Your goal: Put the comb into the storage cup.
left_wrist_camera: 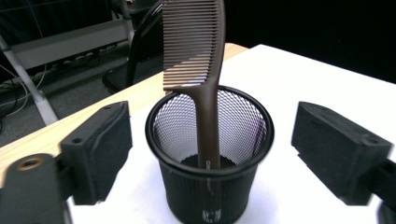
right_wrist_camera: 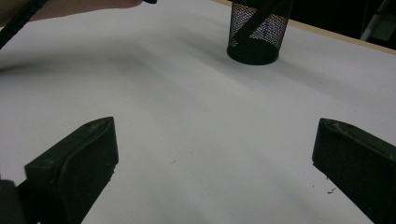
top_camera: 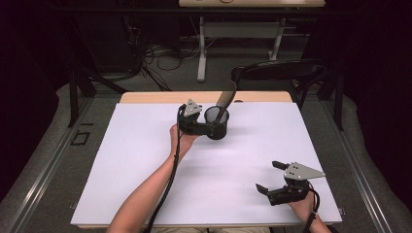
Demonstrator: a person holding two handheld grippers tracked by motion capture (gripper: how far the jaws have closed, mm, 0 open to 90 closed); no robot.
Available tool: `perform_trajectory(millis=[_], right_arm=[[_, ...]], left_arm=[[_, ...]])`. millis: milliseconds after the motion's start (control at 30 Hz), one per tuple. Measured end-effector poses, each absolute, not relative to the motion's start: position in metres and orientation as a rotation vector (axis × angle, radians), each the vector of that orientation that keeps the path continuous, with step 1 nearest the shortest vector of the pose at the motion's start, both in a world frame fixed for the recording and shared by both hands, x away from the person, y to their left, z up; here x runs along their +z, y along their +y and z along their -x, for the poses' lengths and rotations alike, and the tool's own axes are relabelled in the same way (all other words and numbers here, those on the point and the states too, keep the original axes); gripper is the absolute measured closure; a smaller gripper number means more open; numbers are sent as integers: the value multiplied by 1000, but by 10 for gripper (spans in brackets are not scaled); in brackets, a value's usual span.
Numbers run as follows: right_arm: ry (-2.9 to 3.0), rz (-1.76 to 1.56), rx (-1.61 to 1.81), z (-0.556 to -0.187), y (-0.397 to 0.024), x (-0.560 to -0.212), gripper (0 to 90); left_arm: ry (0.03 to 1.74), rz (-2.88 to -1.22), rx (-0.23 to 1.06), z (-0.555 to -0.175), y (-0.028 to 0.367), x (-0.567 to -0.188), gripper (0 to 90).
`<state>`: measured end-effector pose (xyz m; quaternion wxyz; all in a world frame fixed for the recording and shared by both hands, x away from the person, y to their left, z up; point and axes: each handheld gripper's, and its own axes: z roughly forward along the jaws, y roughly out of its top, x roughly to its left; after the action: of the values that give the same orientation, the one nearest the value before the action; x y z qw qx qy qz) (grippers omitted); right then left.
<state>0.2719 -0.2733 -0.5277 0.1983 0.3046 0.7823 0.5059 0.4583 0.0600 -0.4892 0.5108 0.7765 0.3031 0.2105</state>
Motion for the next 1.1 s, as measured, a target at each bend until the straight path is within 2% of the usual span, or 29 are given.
perform_trajectory(millis=[100,367,1100], right_arm=[[2190,-855,1415,-272,-273,-528,0],[2195,-851,1413,-272,-272,-528,0],[2200,-852,1415,-271,-272,-528,0]], left_arm=[[736,-1895,499,-455,66,-487,62],[752,-1942,464,-446,83,-484,2],[789,-2041,446,-420,126,-480,1]])
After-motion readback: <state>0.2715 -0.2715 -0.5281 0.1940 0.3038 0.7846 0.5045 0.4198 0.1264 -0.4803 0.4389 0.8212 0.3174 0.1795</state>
